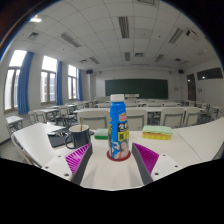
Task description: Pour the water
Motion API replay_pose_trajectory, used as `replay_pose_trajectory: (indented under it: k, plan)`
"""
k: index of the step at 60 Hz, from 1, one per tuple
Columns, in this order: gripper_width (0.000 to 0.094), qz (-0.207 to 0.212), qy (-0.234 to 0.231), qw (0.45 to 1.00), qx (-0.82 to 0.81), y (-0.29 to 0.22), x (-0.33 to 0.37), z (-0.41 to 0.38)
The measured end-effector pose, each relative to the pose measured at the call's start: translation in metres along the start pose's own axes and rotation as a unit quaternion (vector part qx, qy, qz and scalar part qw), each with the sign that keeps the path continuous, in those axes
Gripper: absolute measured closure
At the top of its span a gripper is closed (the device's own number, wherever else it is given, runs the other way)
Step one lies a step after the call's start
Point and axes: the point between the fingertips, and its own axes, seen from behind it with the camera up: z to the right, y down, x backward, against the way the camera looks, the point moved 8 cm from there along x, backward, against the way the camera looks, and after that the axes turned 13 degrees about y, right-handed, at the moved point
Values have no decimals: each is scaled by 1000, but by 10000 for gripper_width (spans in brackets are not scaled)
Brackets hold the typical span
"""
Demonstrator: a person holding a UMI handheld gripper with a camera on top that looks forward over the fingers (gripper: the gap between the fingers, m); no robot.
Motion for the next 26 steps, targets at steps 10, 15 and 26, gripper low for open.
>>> replay_pose_trajectory:
  k: [10, 15, 26]
  plan:
    - [89, 4, -33, 998, -50, 26, 72, 3]
    - [91, 5, -46, 996, -70, 33, 96, 7]
    - [90, 9, -52, 994, -98, 35, 126, 43]
